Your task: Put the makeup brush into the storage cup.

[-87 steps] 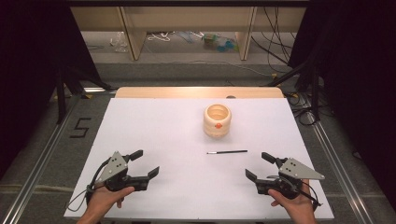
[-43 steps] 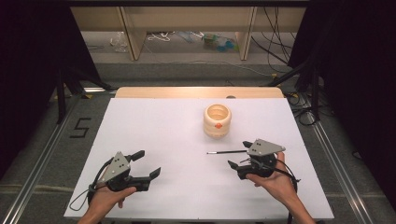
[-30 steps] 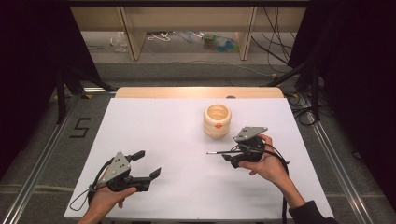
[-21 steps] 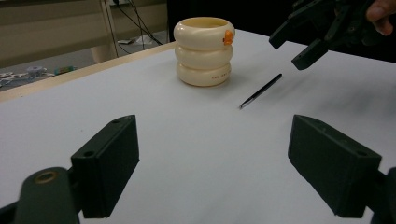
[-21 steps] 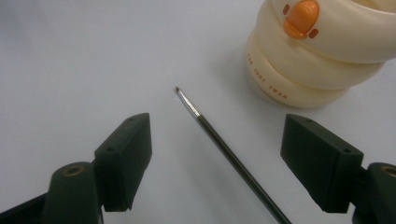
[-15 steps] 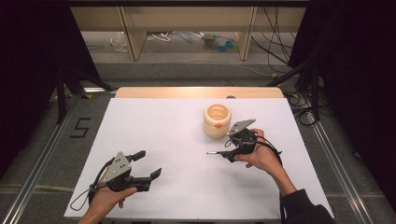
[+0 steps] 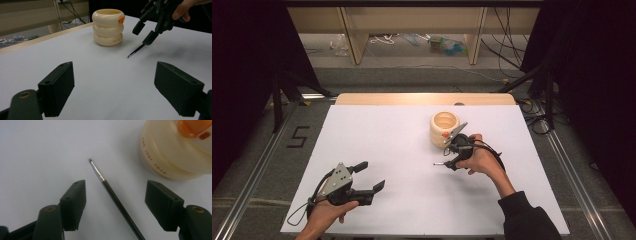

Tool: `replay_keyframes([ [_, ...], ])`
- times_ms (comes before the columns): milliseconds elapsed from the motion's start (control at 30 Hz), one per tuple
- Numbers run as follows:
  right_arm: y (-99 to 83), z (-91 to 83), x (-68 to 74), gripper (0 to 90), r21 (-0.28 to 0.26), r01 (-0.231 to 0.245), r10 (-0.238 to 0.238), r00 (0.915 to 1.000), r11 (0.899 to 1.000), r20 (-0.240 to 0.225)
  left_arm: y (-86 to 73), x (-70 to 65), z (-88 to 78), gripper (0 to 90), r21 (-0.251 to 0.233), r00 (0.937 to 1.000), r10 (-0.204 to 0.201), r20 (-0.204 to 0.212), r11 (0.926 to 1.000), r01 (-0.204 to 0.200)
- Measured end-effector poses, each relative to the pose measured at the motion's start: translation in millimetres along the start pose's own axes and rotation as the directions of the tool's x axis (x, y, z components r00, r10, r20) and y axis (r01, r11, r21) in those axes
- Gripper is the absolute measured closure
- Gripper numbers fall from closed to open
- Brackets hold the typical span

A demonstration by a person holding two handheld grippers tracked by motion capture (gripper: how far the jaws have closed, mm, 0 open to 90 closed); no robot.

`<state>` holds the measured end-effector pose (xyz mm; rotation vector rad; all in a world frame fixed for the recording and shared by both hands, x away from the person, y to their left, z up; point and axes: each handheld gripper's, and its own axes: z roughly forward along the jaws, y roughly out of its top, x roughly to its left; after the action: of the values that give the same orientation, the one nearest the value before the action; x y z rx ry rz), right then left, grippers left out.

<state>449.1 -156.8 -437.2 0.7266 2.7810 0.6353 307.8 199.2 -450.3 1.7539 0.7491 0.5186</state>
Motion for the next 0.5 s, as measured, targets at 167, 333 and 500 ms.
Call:
replay_keyframes([
  [167, -0.5, 8.0, -2.6, 37.2, 0.035, 0.001, -0.001, 1.0000, 0.999, -0.005, 0.2, -0.9, 0.7, 16.3, -0.009, 1.0000, -0.004, 0.005, 1.0000, 0.004],
  [333, 0.8, 10.7, -3.1, 40.0, 0.057, -0.004, 0.005, 0.9997, 0.998, -0.024, 0.3, -0.8, 1.0, 16.3, -0.008, 1.0000, 0.000, 0.007, 1.0000, 0.000],
  [500, 3.5, 11.8, -3.9, 42.0, 0.079, 0.011, -0.009, 0.9998, 0.997, -0.018, 0.3, -0.9, 0.9, 16.4, -0.002, 1.0000, 0.005, 0.008, 1.0000, -0.005],
])
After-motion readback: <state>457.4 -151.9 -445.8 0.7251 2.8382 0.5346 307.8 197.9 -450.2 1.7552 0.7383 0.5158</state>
